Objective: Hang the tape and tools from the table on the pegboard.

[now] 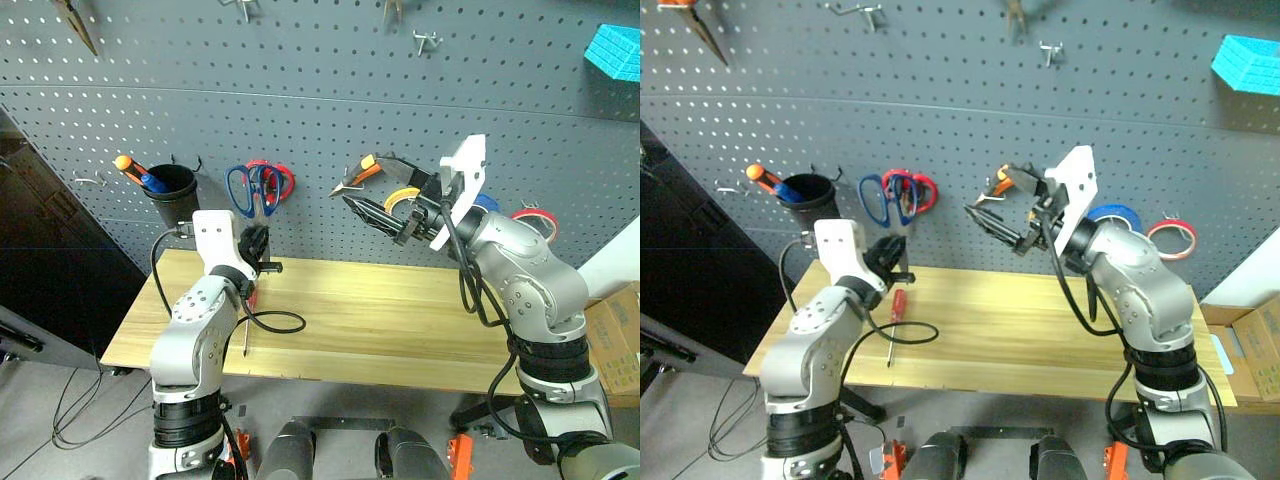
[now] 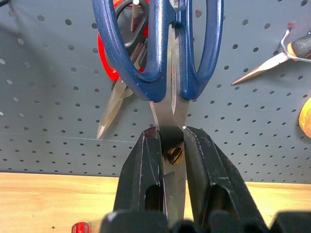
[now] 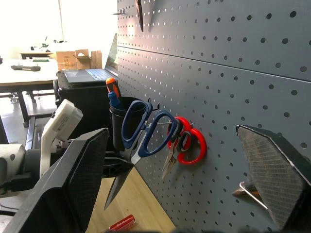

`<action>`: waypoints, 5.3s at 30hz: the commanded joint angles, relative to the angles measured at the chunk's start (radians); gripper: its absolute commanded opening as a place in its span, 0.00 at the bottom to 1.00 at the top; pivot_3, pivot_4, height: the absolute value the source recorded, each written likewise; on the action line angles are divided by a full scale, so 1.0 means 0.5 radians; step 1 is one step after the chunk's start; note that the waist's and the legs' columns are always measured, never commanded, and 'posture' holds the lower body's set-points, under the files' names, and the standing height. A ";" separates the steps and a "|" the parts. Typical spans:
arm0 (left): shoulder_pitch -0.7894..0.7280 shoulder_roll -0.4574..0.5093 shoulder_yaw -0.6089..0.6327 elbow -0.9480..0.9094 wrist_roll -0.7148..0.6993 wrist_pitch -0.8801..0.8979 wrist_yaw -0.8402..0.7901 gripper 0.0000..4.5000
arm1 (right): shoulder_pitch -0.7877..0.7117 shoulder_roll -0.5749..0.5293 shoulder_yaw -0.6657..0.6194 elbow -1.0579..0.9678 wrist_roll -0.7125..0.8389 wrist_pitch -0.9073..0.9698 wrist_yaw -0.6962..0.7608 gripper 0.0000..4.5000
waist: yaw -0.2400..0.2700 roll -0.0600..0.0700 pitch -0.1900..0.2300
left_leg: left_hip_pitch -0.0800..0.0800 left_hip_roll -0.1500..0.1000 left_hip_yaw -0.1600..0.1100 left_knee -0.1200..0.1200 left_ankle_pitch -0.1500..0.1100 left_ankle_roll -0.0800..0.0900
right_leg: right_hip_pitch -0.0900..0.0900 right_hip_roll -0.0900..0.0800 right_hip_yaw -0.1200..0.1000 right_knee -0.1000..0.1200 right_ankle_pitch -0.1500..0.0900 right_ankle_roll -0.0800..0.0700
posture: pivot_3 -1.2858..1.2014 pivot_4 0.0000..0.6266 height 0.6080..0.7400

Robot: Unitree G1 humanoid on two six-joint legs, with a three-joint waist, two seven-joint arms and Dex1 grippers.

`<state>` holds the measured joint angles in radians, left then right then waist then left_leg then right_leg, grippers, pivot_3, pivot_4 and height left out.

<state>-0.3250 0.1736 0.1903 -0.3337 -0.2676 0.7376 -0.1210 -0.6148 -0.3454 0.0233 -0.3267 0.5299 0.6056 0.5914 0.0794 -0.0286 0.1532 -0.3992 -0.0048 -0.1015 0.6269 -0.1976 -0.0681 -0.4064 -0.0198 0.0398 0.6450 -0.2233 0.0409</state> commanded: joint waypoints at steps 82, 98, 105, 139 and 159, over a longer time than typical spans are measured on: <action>0.452 0.447 -0.095 0.284 0.071 0.620 -0.184 0.99 | 0.413 -0.208 0.530 -0.030 -0.385 -0.280 0.477 1.00 | -0.101 0.001 0.238 | -0.028 0.004 -0.007 -0.007 -0.005 0.002 | -0.031 -0.004 -0.004 0.003 -0.008 0.001 | 0.59 0.51 1.00; 0.359 0.510 -0.097 0.326 0.093 0.619 -0.211 0.99 | 0.456 -0.282 0.476 -0.051 -0.352 -0.275 0.579 1.00 | -0.107 0.002 0.328 | -0.039 0.003 -0.008 -0.009 -0.006 0.001 | -0.039 -0.008 -0.005 -0.001 -0.006 0.011 | 0.59 0.56 1.00; 0.203 0.493 -0.061 0.396 0.146 0.594 -0.106 0.99 | 0.410 -0.358 0.504 -0.087 -0.310 -0.297 0.767 1.00 | -0.106 -0.003 0.363 | -0.045 0.002 -0.009 -0.008 -0.006 0.000 | -0.045 -0.007 -0.005 0.000 -0.005 0.014 | 0.59 0.59 1.00; -0.356 0.478 -0.164 1.190 0.358 0.262 -0.042 0.17 | 0.270 -0.398 0.428 0.148 -0.376 -0.376 0.901 1.00 | -0.109 -0.005 0.370 | -0.067 0.000 -0.008 -0.005 -0.006 -0.001 | -0.070 -0.006 -0.005 0.005 -0.002 0.017 | 0.57 0.59 1.00; -0.285 0.514 -0.340 0.682 0.356 0.086 -0.325 0.17 | 0.116 -0.305 0.140 0.014 -0.207 -0.059 0.517 1.00 | -0.105 -0.009 0.356 | -0.068 -0.001 -0.010 -0.004 0.000 -0.012 | -0.071 -0.008 -0.007 0.004 0.005 0.007 | 0.58 0.35 1.00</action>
<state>-0.4647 0.4148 0.0256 0.0670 -0.0901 0.7992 -0.2699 -0.5399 -0.5014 0.1302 -0.2637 0.3897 0.5501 0.8766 0.0268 -0.0329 0.3310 -0.4333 -0.0051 -0.1065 0.6249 -0.1974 -0.0745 -0.4417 -0.0239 0.0358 0.6471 -0.2209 0.0446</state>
